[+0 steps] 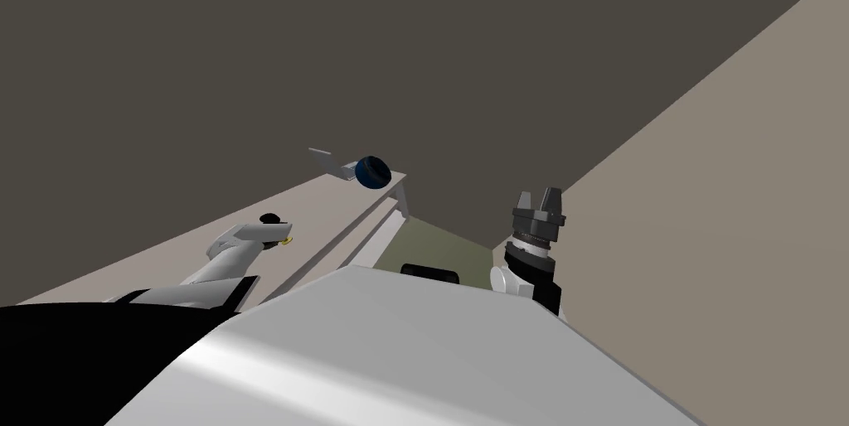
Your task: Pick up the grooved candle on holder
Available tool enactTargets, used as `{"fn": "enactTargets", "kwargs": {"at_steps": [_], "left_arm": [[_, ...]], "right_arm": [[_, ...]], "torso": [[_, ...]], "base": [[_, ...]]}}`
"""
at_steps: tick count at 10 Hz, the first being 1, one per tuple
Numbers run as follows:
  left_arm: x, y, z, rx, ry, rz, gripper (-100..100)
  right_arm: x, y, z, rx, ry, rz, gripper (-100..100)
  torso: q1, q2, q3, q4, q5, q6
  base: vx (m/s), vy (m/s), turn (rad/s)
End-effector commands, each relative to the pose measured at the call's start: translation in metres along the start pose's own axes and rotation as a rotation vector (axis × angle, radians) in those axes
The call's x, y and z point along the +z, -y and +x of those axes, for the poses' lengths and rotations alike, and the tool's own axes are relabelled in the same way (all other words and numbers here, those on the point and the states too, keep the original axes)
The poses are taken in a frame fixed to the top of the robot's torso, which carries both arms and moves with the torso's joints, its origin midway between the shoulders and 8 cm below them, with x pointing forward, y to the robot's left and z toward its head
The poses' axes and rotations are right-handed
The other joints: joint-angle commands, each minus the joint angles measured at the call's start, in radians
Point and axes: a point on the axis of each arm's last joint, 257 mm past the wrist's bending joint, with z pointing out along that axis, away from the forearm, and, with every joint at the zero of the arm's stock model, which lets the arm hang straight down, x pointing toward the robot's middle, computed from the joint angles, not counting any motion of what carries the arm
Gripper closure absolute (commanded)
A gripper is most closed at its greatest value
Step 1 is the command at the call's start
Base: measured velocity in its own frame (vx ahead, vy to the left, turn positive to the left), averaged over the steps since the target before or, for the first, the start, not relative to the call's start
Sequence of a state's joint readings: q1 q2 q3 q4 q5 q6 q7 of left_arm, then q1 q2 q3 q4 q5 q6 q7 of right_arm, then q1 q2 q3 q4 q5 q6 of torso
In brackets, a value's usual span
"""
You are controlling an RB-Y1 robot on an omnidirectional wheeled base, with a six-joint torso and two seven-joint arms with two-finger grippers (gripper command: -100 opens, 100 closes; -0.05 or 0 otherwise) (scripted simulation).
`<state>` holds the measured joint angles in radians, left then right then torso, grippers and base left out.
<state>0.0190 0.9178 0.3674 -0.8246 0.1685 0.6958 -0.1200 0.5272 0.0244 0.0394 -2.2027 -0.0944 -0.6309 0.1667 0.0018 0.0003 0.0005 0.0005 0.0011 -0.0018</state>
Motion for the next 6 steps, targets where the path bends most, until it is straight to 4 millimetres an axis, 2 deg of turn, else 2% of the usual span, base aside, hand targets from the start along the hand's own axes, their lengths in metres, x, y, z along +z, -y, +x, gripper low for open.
{"fn": "enactTargets", "kwargs": {"at_steps": [1, 2, 3, 4, 5, 6], "left_arm": [[0.0, 0.0, 0.0, 0.0, 0.0, 0.0, 100], [0.0, 0.0001, 0.0, 0.0, 0.0, 0.0, 100], [0.0, 0.0001, 0.0001, 0.0, 0.0, 0.0, 0], [-0.0045, 0.0083, -0.0067, -0.007, -0.001, -0.002, 100], [-0.0021, 0.0061, -0.0049, -0.005, 0.001, 0.002, 100], [-0.0025, 0.0068, -0.0051, -0.005, 0.0, 0.001, 0]], "right_arm": [[0.0, 0.0, 0.0, 0.0, 0.0, 0.0, 0], [0.0, 0.0, 0.0, 0.0, 0.0, 0.0, 0], [0.0, 0.0, 0.0, 0.0, 0.0, 0.0, 0], [0.0, 0.0, 0.0, 0.0, 0.0, 0.0, 0], [0.0, 0.0, 0.0001, 0.0, 0.0, 0.0, 0], [0.0, 0.0, 0.0, 0.0, 0.0, 0.0, 0]], "torso": [[0.0, 0.0, 0.0, 0.0, 0.0, 0.0], [0.0, 0.0, 0.0, 0.0, 0.0, 0.0], [0.0, 0.0, 0.0, 0.0, 0.0, 0.0], [0.0, 0.0, 0.0, 0.0, 0.0, 0.0], [-0.005, 0.002, 0.001, 0.0, -0.001, 0.001], [-0.004, 0.002, 0.001, 0.0, -0.001, 0.0]], "base": [[0.0, 0.0, 0.0], [0.0, 0.0, 0.0], [0.0, 0.0, 0.0], [-0.046, -0.082, -0.025], [-0.028, -0.052, -0.008], [-0.003, -0.008, 0.002]]}}
